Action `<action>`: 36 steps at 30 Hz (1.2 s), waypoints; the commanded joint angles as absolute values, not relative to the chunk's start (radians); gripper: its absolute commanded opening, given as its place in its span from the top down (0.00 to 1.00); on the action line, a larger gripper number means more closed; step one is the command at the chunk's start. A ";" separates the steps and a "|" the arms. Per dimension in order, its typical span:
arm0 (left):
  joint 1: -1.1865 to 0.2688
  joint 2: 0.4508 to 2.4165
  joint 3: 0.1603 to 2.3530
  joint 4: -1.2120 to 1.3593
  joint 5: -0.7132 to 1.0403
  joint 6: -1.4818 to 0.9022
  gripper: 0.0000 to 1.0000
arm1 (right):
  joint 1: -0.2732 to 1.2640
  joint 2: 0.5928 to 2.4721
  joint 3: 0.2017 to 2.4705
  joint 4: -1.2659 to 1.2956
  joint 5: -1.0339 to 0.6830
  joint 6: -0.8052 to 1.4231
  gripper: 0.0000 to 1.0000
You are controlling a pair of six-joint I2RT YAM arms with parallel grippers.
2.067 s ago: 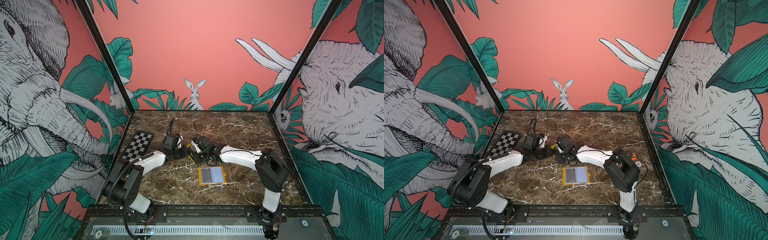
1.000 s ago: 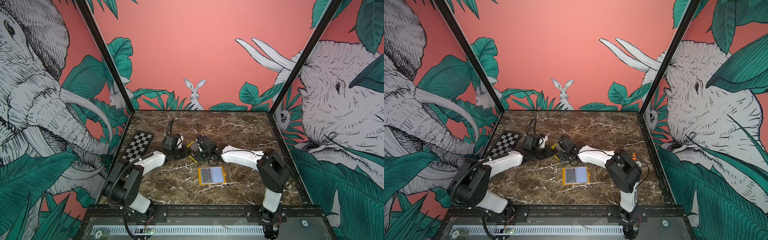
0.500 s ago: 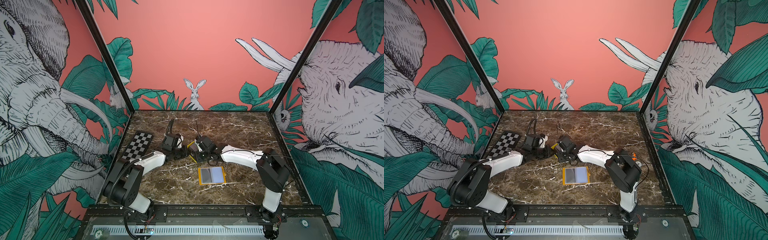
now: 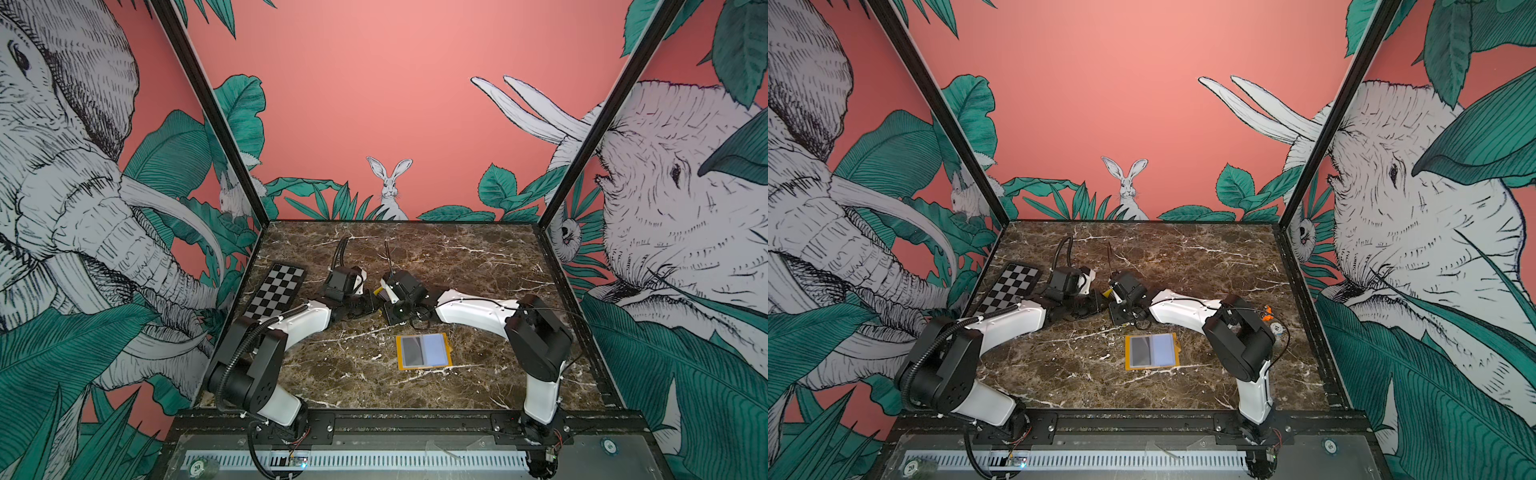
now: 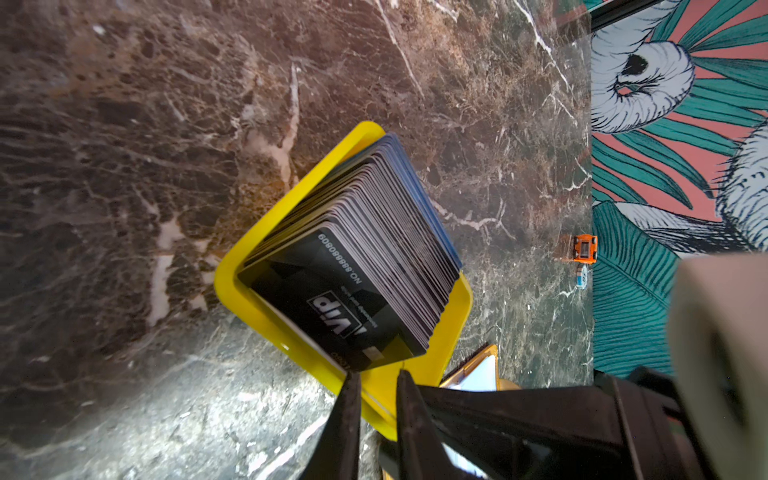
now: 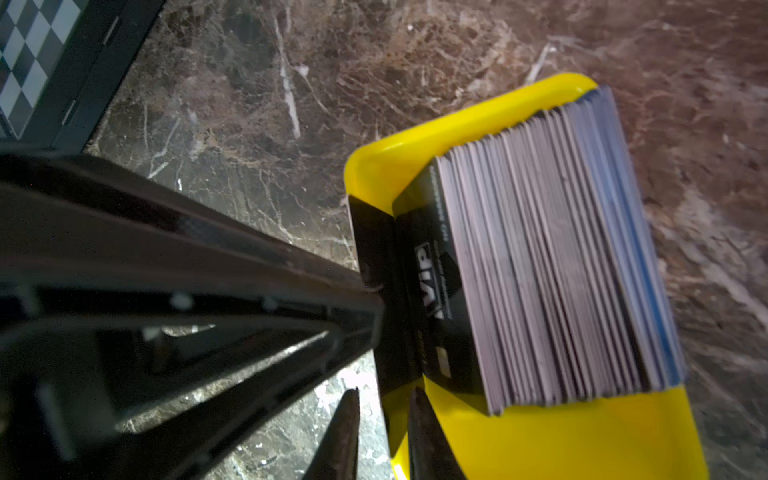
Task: Put the credit cards into the card holder
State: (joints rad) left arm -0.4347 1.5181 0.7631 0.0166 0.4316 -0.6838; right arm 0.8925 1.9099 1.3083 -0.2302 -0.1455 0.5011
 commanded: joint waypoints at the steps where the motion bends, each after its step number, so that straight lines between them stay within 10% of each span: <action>1: -0.425 1.484 0.762 0.002 0.425 -0.674 0.81 | 0.904 1.936 1.357 -0.254 -0.116 0.465 0.78; 26: -0.408 1.397 0.685 0.002 0.429 -0.666 0.82 | 0.907 1.899 1.375 -0.309 -0.005 0.440 0.94; 36: -0.408 1.372 0.579 0.305 0.680 -0.759 0.79 | 0.850 1.694 1.249 -0.309 -0.086 0.508 0.96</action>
